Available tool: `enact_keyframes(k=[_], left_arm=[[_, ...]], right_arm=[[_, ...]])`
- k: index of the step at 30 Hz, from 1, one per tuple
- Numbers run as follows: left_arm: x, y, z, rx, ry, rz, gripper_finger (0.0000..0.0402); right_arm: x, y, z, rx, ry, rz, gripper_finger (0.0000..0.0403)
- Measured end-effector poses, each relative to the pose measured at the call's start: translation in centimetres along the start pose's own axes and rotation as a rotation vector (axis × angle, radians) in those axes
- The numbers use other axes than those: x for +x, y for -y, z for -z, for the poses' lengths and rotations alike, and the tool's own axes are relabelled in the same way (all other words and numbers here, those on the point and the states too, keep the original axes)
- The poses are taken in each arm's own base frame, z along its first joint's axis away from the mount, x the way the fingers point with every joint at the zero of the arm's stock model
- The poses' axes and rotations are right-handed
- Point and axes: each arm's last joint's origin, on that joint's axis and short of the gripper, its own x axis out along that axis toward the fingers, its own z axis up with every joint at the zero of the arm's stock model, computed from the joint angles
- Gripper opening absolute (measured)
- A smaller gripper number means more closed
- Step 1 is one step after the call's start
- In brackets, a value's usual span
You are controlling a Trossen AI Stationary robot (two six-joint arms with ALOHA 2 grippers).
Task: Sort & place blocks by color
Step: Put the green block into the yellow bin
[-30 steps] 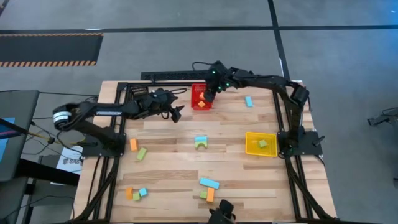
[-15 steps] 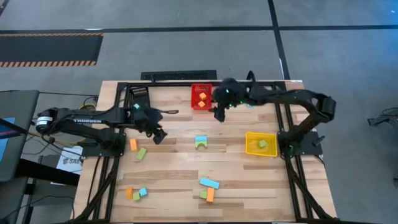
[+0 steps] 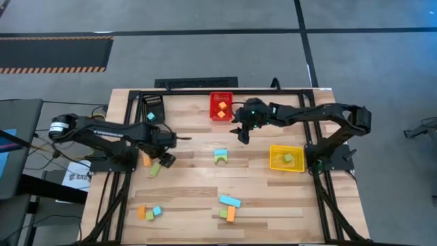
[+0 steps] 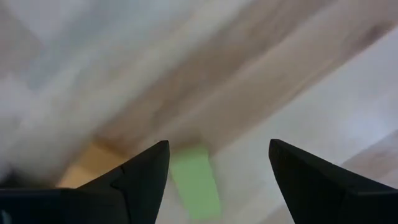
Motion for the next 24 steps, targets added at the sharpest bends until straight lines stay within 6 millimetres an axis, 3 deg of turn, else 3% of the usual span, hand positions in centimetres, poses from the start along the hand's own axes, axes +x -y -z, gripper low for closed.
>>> enact_keyframes(k=[6, 24], left_arm=[[1.8, 0.9, 0.8, 0.002, -0.124, -0.076, 0.0263], [5.9, 1.9, 0.0, 0.036, -0.303, -0.155, 0.0263]], right_arm=[[-0.1, 0.2, -0.2, -0.001, 0.022, 0.005, 0.0255], [-0.1, 0.3, -0.3, -0.009, 0.030, 0.009, 0.0255]])
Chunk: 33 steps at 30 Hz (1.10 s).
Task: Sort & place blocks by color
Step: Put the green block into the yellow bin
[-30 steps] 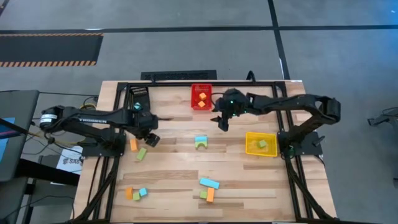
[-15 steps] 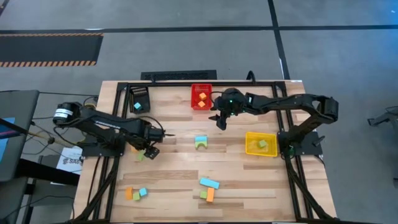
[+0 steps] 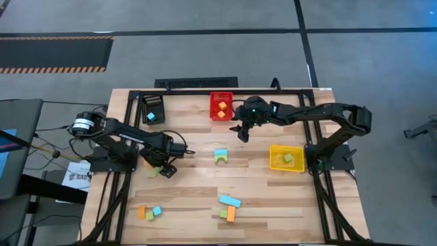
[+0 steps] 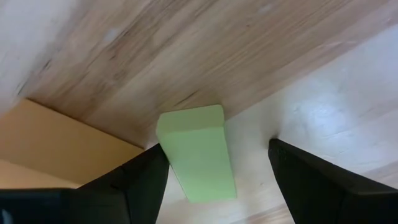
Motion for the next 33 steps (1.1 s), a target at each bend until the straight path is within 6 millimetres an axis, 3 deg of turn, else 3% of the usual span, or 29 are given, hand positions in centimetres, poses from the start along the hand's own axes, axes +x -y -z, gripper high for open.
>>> enact_keyframes(k=[12, 24, 28, 33], left_arm=[[0.0, 0.0, 0.0, 0.032, 0.005, -0.010, 0.0251], [-0.1, 0.0, 0.0, 0.110, 0.006, -0.023, 0.0105], [-1.3, 0.8, -0.4, 0.205, 0.064, -0.050, 0.0101], [-4.6, 3.1, -1.7, 0.374, 0.294, -0.068, 0.0117]], right_arm=[[0.0, 0.0, 0.0, 0.008, 0.000, 0.000, 0.0255], [0.0, -0.1, 0.2, 0.014, -0.021, -0.002, 0.0255], [-0.3, -0.2, 0.9, 0.033, -0.098, -0.004, 0.0255], [-1.6, -1.1, 1.7, 0.069, -0.218, 0.003, 0.0255]])
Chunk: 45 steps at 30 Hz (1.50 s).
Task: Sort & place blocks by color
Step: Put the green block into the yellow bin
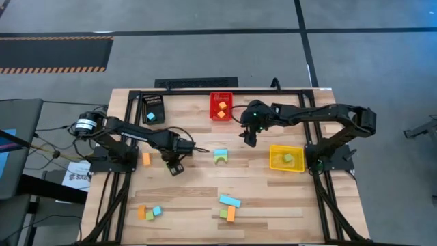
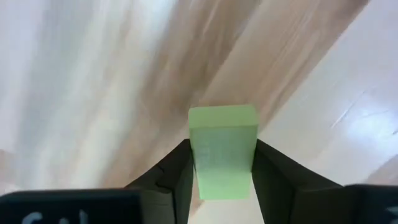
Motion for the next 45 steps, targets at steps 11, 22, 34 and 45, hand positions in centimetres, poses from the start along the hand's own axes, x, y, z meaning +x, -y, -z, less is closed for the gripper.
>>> enact_keyframes(k=[11, 22, 34, 45], left_arm=[[-5.7, 1.4, -7.6, 0.403, 0.629, 0.227, 0.0108], [-5.6, 2.3, -13.6, 0.602, 1.138, 0.477, 0.0113], [-1.3, 5.7, -21.6, 0.551, 1.492, 0.647, 0.0114], [0.0, 11.1, -28.3, 0.573, 1.375, 0.699, 0.0103]], right_arm=[[-7.2, -4.2, 0.0, -0.093, 0.143, 0.227, 0.0255], [-14.7, -5.0, 0.7, -0.077, 0.392, 0.306, 0.0255], [-20.0, -4.4, 2.9, -0.026, 0.518, 0.270, 0.0255], [-21.2, -4.2, 4.1, -0.001, 0.517, 0.263, 0.0255]])
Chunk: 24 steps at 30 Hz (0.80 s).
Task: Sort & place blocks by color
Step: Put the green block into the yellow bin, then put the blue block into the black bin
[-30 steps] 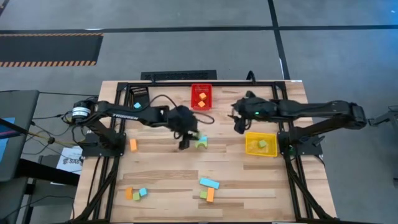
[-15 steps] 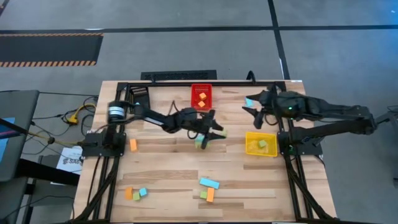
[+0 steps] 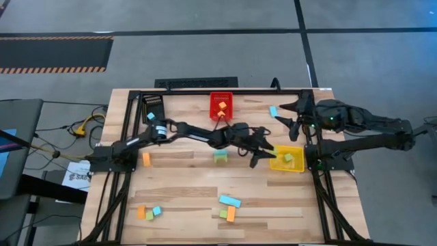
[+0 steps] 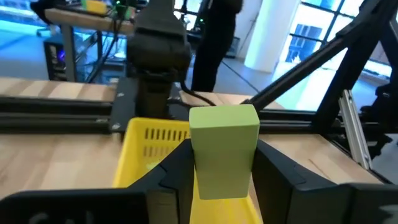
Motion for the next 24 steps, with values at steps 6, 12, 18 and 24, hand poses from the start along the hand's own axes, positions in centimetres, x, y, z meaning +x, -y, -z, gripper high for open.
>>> enact_keyframes(k=[6, 12, 18, 24], left_arm=[[1.7, 0.6, -0.4, 0.064, -0.007, -0.011, 0.0109], [1.9, 0.7, 0.2, 0.061, -0.078, -0.049, 0.0111], [1.9, 0.7, 0.4, 0.057, -0.098, -0.069, 0.0148], [1.7, 0.6, 0.5, 0.030, -0.142, -0.047, 0.0216]], right_arm=[[0.1, 0.0, 0.2, -0.010, -0.026, 0.002, 0.0255], [0.1, 0.0, 0.3, -0.015, -0.028, 0.003, 0.0255], [0.1, 0.0, 0.3, -0.022, -0.028, 0.002, 0.0255], [0.1, 0.0, 0.3, -0.025, -0.028, 0.002, 0.0255]])
